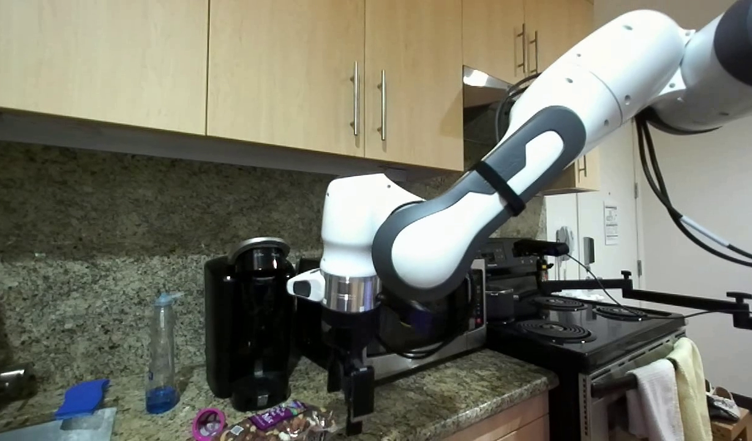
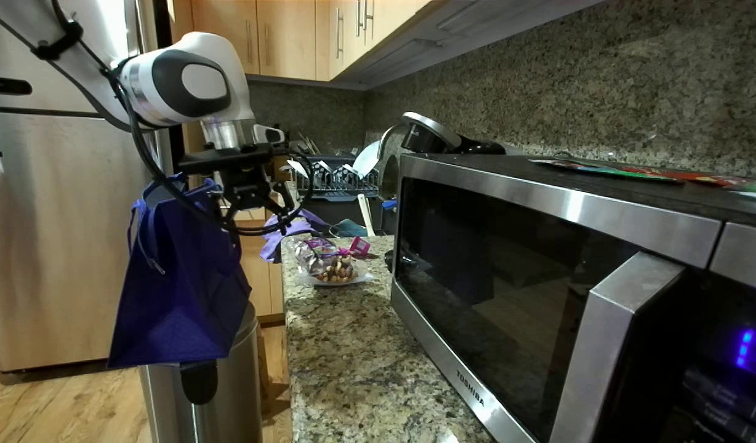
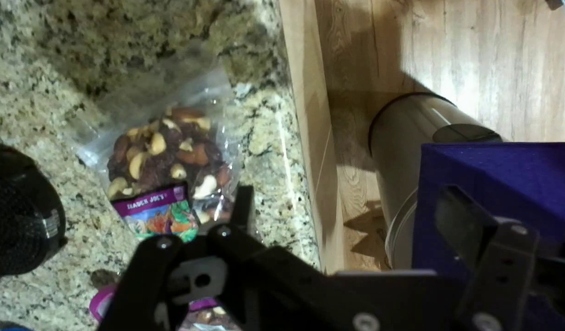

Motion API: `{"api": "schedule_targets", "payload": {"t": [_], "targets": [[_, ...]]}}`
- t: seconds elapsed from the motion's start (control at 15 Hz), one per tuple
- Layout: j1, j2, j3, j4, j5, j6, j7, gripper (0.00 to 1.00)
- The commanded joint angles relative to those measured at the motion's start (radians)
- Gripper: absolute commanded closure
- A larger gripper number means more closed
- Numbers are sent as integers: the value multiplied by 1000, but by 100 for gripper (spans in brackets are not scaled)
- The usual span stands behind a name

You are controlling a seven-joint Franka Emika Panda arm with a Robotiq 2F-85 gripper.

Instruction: Pick the plastic bag from the counter and put it inside the blue bag

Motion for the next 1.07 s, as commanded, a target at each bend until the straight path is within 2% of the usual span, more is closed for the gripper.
{"api": "schedule_targets", "payload": {"t": [0.0, 0.27, 0.4, 0.8, 1.0], "targets": [[-1, 92, 8, 64, -80, 77, -25, 0], [20, 179, -26, 134, -264, 110, 17, 0], [20, 221, -31, 172, -317, 127, 5, 0], [28, 359, -51, 270, -358, 174, 28, 0], [43, 401, -97, 309, -412, 262, 106, 0]]}}
